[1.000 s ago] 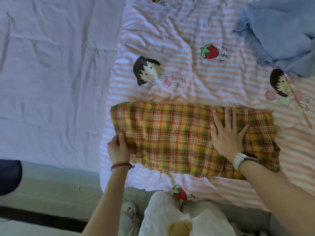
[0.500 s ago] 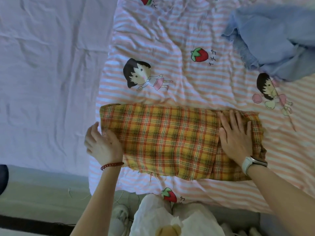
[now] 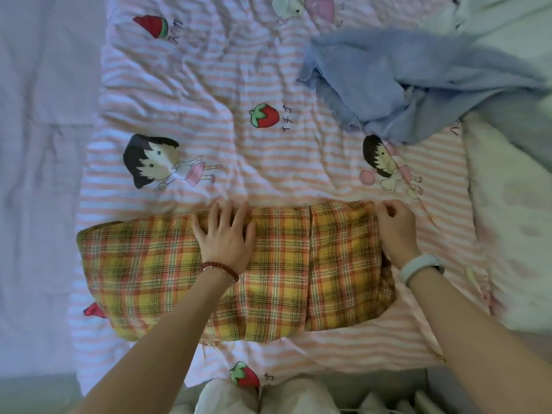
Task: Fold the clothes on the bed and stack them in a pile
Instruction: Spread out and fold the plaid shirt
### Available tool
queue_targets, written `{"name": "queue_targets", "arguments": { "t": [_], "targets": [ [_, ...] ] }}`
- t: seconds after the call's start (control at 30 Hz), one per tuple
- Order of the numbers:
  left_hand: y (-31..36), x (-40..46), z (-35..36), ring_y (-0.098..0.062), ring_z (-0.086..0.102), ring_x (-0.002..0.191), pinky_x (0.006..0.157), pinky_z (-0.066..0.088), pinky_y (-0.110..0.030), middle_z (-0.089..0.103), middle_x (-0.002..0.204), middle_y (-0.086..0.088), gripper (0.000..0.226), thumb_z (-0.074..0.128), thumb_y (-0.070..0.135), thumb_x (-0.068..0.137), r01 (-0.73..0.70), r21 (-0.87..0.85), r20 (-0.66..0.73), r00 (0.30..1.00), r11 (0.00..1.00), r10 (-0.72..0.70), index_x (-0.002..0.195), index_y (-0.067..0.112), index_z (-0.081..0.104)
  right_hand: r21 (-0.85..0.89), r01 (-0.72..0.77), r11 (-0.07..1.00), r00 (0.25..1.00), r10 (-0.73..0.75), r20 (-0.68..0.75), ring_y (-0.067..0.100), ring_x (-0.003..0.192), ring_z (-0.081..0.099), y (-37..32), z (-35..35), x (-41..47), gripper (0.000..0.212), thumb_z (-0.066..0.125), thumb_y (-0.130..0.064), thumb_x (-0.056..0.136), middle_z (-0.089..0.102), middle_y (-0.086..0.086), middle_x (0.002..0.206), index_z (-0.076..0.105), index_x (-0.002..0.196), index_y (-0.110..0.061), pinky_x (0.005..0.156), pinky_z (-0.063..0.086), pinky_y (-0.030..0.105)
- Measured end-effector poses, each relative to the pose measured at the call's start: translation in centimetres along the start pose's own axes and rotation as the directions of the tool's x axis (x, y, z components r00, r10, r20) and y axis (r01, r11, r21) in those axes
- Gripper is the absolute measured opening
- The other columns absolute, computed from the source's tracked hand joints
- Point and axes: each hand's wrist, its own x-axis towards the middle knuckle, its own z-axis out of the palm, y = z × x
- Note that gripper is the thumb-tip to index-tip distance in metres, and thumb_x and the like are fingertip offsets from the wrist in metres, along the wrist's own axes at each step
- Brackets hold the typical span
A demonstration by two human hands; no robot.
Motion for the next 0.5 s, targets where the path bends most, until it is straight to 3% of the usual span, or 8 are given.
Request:
{"name": "queue_targets", "arguments": {
  "t": [0.1,0.27,0.4,0.5],
  "targets": [
    [-1.1,0.3,0.6,-0.018,0.021,0.139,0.110,-0.002,-0.057,0.034,0.148,0.005,0.040,0.030,0.039,0.098,0.058,-0.006,-0.005,0.998,0.998,-0.058,0.136,0.032,0.041,0.063,-0.080,0.995,0.988,0.087,-0.129,0.009,0.071,0.048,0.8,-1.0,1.3,0.014,0.046,-0.019,0.096,0.051,-0.005,0.079,0.055,0.092,-0.009,0.069,0.037,0.023],
    [-1.4,0.9,0.5,-0.021,0.030,0.135,0.110,-0.002,-0.058,0.047,0.138,0.000,0.034,0.032,0.029,0.099,0.108,-0.061,-0.042,0.993,0.992,-0.111,0.123,0.019,0.053,0.083,-0.208,0.975,0.963,0.219,-0.156,0.020,0.083,0.049,4.1,-3.1,2.3,0.022,0.046,-0.018,0.096,0.054,0.007,0.091,0.059,0.098,-0.001,0.081,0.043,0.037],
    [-0.3,0.9,-0.3,-0.024,0.029,0.135,0.111,-0.003,-0.058,0.045,0.140,-0.001,0.036,0.035,0.030,0.097,0.155,-0.138,-0.065,0.984,0.978,-0.165,0.130,0.022,0.047,0.179,-0.126,0.976,0.983,0.147,-0.110,0.007,0.084,0.052,4.6,-3.2,0.1,0.026,0.045,-0.032,0.096,0.055,-0.005,0.096,0.057,0.109,-0.011,0.078,0.042,0.022],
    [1.0,-0.6,-0.7,-0.025,0.022,0.139,0.112,-0.002,-0.057,0.034,0.148,-0.003,0.045,0.038,0.037,0.096,0.053,-0.130,-0.103,0.992,0.990,-0.067,0.138,0.022,0.039,0.154,-0.108,0.982,0.988,0.123,-0.094,-0.006,0.078,0.052,6.3,-3.4,-3.9,0.021,0.042,-0.038,0.096,0.055,-0.018,0.089,0.054,0.106,-0.023,0.064,0.039,0.014]
  ]
}}
